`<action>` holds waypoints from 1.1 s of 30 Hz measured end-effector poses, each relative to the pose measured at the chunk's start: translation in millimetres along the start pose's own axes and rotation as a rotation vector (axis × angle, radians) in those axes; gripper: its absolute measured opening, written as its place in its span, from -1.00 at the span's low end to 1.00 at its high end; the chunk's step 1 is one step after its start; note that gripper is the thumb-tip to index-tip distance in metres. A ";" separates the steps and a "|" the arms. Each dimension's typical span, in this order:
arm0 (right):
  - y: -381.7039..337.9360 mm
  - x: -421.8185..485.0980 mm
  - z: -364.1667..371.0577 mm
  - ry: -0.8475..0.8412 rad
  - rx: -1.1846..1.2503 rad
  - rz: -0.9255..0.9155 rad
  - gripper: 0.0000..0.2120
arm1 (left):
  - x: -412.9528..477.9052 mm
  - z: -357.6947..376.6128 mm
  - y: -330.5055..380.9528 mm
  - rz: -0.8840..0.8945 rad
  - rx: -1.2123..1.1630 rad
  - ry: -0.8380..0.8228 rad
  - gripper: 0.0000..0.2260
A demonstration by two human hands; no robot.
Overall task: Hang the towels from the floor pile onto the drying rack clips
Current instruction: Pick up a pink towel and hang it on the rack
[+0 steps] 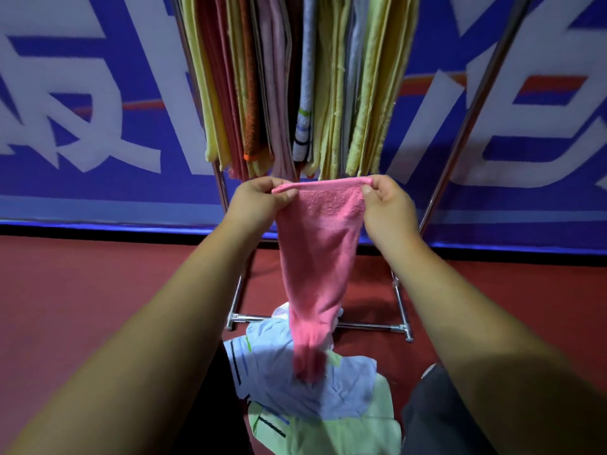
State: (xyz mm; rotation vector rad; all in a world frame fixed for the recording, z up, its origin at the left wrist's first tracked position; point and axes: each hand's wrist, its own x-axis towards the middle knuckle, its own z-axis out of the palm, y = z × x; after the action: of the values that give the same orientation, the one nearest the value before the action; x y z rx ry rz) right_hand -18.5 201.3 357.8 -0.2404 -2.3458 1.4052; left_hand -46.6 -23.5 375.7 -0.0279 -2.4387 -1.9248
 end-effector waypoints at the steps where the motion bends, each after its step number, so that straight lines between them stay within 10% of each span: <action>1: -12.8 2.1 -5.4 -0.008 0.041 0.021 -0.84 | -2.5 -2.9 15.6 0.020 -0.006 0.010 -0.95; 12: -154.2 11.5 -65.7 -0.012 0.614 0.085 -0.79 | -20.0 -49.2 154.3 0.202 -0.064 0.048 -0.95; 33: -226.2 11.4 -127.8 0.091 0.317 -0.162 -0.86 | -24.2 -75.4 252.4 0.424 -0.019 0.081 -0.82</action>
State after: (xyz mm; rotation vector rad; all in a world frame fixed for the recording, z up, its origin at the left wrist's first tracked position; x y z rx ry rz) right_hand 36.6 199.4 612.0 -0.0235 -1.9855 1.6193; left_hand -12.2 -38.0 637.6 -0.4222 -2.1439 -1.7229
